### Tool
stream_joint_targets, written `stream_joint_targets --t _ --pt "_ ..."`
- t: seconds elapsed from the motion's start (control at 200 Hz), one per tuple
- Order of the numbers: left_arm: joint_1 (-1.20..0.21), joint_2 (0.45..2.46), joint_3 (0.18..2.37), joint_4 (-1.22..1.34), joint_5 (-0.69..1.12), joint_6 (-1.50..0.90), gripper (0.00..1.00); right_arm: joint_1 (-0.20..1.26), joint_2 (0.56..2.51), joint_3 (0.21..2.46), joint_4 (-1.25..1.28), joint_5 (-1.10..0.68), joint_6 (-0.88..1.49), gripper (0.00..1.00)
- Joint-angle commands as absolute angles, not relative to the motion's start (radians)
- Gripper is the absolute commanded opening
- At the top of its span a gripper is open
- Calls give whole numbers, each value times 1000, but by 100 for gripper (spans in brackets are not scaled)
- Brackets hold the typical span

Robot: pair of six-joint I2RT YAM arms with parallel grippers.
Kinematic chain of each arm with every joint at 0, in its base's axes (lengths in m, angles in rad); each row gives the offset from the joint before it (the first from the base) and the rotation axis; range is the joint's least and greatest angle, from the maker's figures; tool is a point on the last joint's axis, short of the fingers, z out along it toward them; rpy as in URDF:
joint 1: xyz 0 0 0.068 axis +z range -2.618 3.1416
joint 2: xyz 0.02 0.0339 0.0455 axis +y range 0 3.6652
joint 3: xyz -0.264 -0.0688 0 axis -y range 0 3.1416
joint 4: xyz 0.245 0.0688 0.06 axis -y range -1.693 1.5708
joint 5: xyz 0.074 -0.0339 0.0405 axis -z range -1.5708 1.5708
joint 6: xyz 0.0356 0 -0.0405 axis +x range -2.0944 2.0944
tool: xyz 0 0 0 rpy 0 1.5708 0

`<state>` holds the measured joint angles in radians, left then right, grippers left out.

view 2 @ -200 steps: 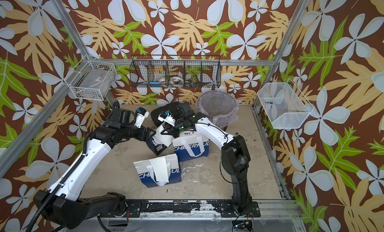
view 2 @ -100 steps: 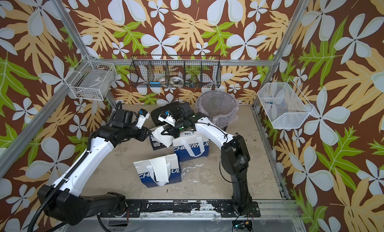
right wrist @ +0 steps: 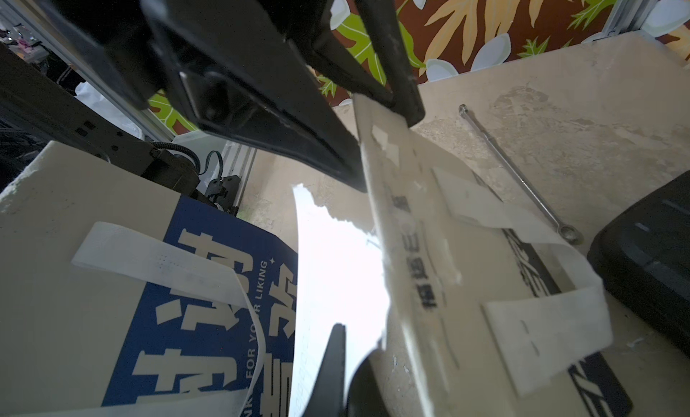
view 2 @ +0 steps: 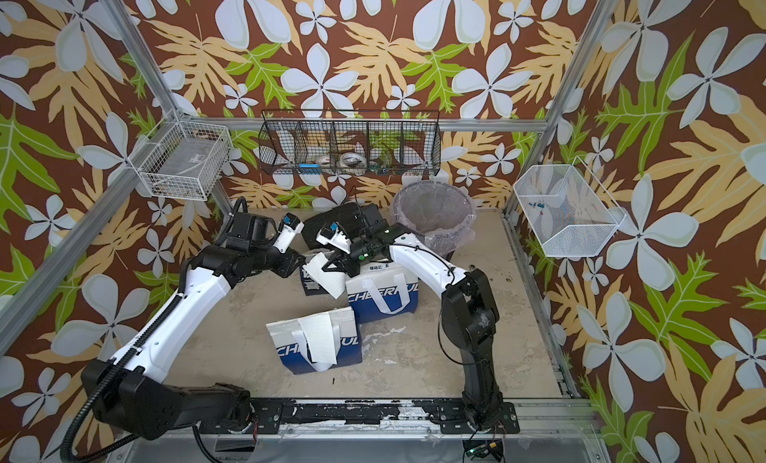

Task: Shred takeout receipts and throw away
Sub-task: Tear off the takeout receipt from the takeout bag.

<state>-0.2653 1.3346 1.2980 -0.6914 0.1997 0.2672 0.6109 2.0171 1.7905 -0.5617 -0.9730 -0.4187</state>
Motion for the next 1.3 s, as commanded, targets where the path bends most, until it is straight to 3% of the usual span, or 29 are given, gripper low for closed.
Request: stream_joint_targets --t 0.0,0.22,0.3,0.47,0.545,0.826,1.141,1.241,1.296 --pt "-267 1335 1299 -667 199 342 39 610 2016 1802 -607 -990 -448 0" --pt "-317 1318 1276 -634 308 447 42 608 2031 1825 -609 -994 -439 0" --pt "-316 1322 1278 -630 292 460 38 606 2034 1832 -616 -995 -440 0" --pt "-317 1369 1302 -649 266 442 19 606 2030 1829 -618 -996 -442 0" --pt "-316 1372 1307 -652 243 427 0 605 2027 1826 -617 -994 -441 0" --pt "-317 1361 1325 -638 102 370 0 604 1975 1801 -599 -1004 -433 0" --pt "-316 1372 1325 -648 182 356 0 570 1812 1725 -521 -956 -389 0" --pt "-316 1352 1330 -641 203 339 27 554 1762 1704 -490 -926 -375 0" --pt "-316 1340 1334 -642 198 331 35 545 1738 1700 -478 -914 -372 0"
